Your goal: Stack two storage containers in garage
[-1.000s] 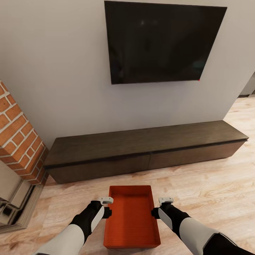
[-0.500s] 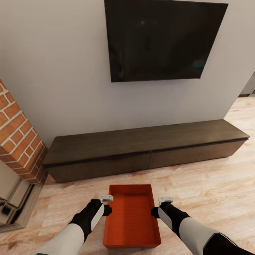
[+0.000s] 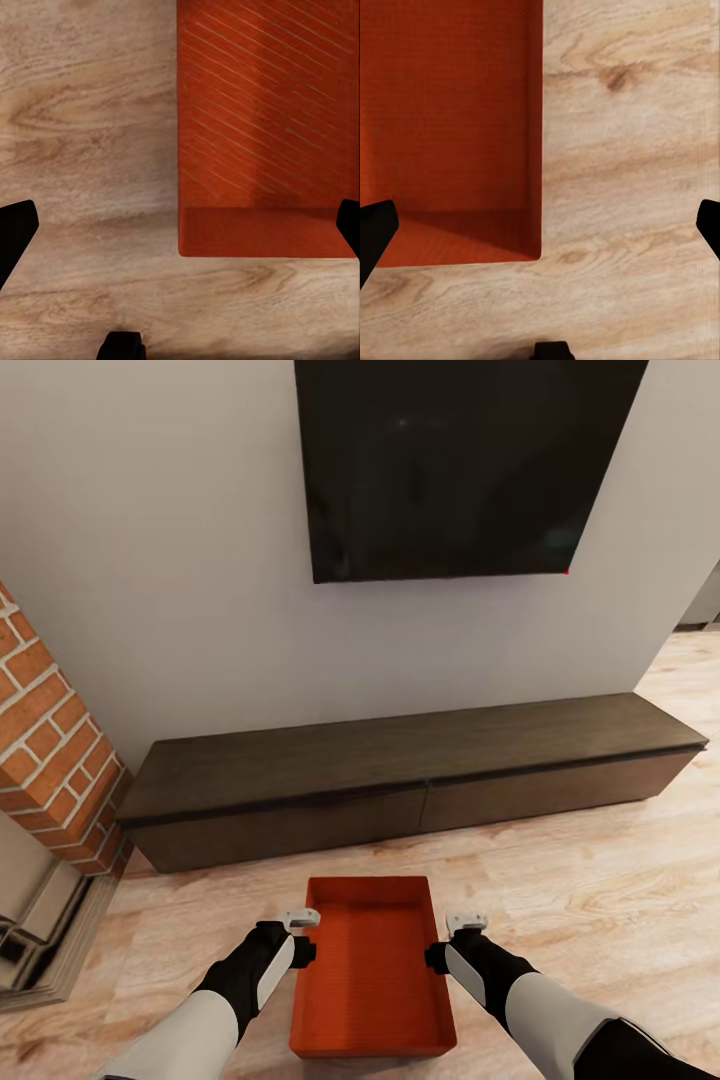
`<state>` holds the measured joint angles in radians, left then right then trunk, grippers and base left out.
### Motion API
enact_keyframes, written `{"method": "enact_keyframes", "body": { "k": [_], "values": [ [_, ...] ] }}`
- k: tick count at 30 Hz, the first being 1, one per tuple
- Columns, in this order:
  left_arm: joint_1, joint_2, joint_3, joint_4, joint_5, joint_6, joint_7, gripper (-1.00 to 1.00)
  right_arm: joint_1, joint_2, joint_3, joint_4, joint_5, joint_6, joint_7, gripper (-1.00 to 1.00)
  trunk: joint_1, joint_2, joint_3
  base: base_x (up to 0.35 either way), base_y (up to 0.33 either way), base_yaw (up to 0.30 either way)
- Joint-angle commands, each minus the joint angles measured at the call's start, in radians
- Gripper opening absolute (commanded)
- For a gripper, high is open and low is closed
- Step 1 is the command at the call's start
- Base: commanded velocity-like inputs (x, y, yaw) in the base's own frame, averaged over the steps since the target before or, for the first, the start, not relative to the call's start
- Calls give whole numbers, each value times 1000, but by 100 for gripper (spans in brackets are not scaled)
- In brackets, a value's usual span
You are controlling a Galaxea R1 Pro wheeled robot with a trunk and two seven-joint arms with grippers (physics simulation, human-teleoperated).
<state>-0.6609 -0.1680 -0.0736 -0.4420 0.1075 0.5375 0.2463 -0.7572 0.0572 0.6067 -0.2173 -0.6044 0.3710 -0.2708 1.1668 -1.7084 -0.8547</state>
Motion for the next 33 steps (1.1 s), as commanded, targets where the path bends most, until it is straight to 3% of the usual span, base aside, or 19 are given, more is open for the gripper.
{"method": "enact_keyframes", "body": {
  "k": [1,30,33],
  "values": [
    [0,1,-8,-1,11,4,8,100,-1,0,8,-2,-9,4,-7,100,4,-8,-4,0,0,0],
    [0,-1,-8,-3,11,4,8,100,-1,-1,8,-23,-9,3,-7,100,115,-211,-95,0,0,0],
    [0,-1,-8,-3,11,3,8,100,-1,-1,8,-23,-9,3,-7,100,115,-211,-95,0,0,0]
  ]
}}
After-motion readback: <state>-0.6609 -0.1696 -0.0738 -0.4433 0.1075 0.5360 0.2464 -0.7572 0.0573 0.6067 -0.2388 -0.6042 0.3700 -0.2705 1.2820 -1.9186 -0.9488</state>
